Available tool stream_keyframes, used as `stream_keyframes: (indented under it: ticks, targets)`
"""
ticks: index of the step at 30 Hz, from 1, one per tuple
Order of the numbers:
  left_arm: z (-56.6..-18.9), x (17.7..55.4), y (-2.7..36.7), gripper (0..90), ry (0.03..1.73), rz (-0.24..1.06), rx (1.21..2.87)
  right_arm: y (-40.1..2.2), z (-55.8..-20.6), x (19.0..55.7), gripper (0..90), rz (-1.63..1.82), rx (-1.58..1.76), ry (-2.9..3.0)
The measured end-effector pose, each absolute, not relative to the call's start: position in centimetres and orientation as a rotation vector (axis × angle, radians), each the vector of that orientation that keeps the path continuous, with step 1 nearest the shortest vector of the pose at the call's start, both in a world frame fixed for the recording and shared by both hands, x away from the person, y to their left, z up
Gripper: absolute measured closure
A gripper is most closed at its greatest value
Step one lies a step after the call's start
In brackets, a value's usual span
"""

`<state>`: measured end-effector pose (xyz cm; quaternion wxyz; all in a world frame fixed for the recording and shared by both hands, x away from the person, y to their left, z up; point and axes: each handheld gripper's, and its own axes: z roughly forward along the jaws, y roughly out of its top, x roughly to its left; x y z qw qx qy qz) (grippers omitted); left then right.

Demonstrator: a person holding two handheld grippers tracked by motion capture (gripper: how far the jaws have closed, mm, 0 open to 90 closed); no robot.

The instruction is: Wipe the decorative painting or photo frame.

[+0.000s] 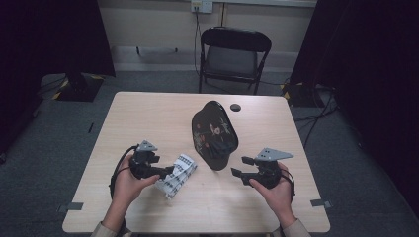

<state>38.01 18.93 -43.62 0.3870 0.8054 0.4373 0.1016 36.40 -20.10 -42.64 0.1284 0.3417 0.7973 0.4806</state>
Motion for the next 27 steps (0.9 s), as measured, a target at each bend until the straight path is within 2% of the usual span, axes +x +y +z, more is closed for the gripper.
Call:
stream_keyframes:
  ticks: [27]
  targets:
    - [-43.6, 37.7, 22.1, 22.9, 1.145, 0.254, 2.011, -23.2, -43.8, 37.0, 28.1, 1.362, 1.042, 2.311]
